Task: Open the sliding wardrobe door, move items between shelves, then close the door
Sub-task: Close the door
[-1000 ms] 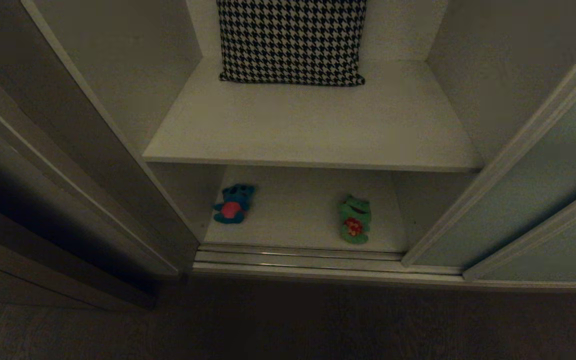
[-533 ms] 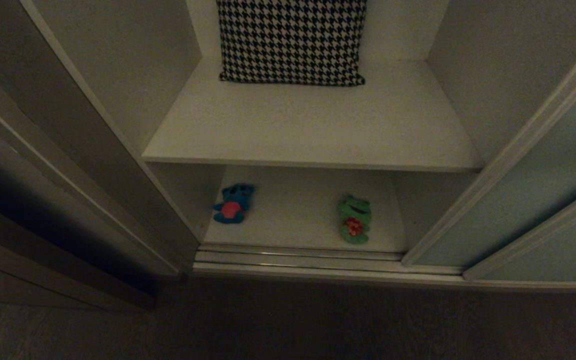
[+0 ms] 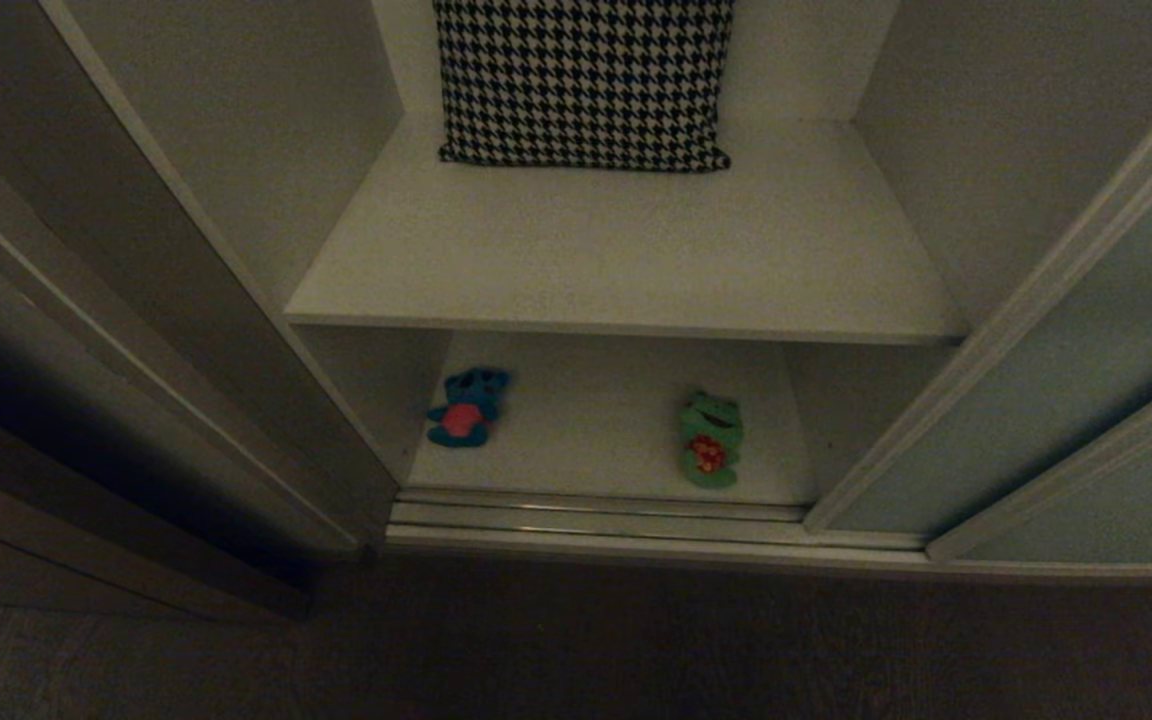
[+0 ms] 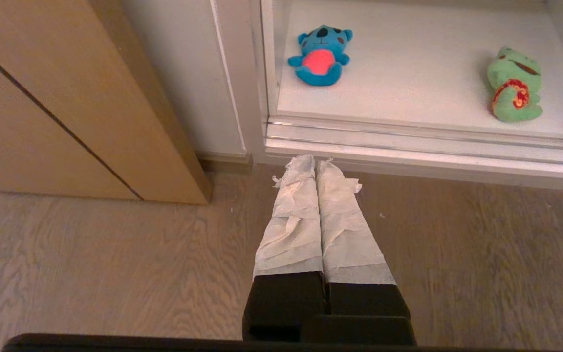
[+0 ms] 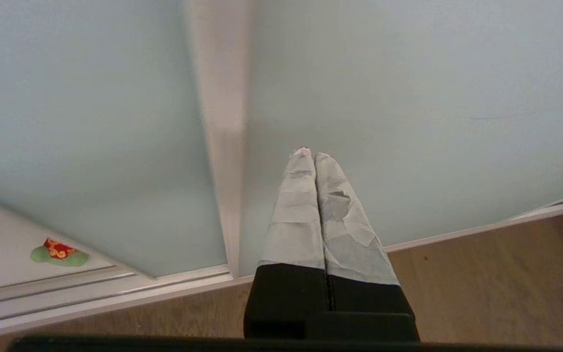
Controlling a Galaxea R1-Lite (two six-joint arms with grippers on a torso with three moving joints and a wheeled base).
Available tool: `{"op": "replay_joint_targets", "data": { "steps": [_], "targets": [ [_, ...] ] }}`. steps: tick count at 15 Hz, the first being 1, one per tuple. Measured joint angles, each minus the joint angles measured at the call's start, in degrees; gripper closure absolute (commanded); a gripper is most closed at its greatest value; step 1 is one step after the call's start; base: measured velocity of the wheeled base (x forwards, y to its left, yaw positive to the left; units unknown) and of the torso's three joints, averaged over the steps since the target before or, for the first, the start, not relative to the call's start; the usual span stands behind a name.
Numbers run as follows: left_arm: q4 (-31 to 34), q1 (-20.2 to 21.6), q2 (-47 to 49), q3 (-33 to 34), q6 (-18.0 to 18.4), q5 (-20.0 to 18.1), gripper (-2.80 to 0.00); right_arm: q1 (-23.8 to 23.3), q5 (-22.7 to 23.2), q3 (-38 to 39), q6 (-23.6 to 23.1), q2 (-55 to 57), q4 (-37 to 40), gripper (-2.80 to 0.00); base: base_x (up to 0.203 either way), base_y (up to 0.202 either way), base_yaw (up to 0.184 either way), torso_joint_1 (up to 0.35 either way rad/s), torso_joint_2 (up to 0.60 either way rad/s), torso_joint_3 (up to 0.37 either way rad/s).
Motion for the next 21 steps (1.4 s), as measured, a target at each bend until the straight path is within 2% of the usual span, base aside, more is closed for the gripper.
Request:
{"op": "replay_joint_targets", "data": {
  "steps": [5, 10, 15, 21],
  "targets": [
    [0.0, 0.0, 0.0, 0.0, 0.0, 0.0, 0.00, 2.1, 0.0, -1.4, 1.1, 3.7, -0.4, 0.00, 0.000, 0.000, 0.000, 0.000, 0.00, 0.000],
    [0.0, 0.0, 0.0, 0.0, 0.0, 0.0, 0.00, 6.2, -0.3, -2.1, 2.2, 6.4, -3.2, 0.00, 0.000, 0.000, 0.000, 0.000, 0.00, 0.000],
    [0.0, 0.0, 0.0, 0.0, 0.0, 0.0, 0.00, 7.1, -0.4, -1.5, 2.2, 7.8, -5.5, 0.00, 0.000, 0.000, 0.000, 0.000, 0.00, 0.000],
    [0.0, 0.0, 0.0, 0.0, 0.0, 0.0, 0.00, 9.6, -0.5, 2.7, 2.2, 5.0, -5.7, 0.00, 0.000, 0.000, 0.000, 0.000, 0.00, 0.000]
  ]
}}
